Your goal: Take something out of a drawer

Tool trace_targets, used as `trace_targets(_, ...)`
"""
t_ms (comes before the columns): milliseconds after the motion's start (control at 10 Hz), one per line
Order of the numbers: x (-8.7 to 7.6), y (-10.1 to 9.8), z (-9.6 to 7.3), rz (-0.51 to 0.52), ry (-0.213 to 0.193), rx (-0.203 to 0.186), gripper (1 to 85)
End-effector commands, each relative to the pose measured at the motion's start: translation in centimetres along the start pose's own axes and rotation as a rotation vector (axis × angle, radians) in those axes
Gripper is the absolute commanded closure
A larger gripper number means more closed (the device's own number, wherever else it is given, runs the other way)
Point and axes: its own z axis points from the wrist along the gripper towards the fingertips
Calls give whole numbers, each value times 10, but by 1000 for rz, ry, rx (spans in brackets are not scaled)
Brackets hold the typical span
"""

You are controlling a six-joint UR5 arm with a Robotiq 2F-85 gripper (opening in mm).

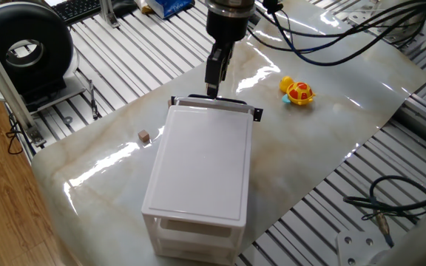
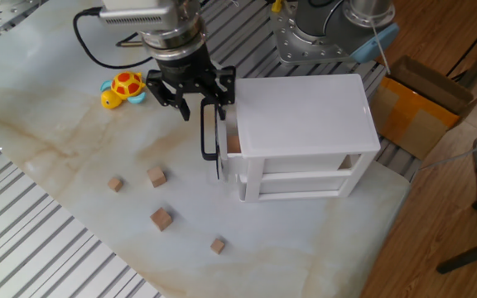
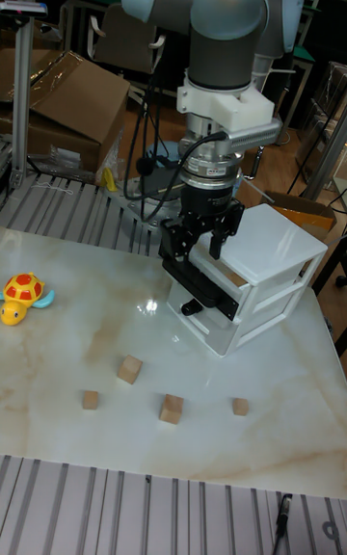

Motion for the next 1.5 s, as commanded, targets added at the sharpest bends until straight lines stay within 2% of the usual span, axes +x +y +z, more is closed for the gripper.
trace_targets(0,-6,5,7,11,-18,11,263)
trace_targets(300,-7,10,12,17,-25,8,267)
trace_targets(1100,-7,4,21,6,-38,20,280)
trace_targets(1400,-6,-2,21,-4,-34,37,283)
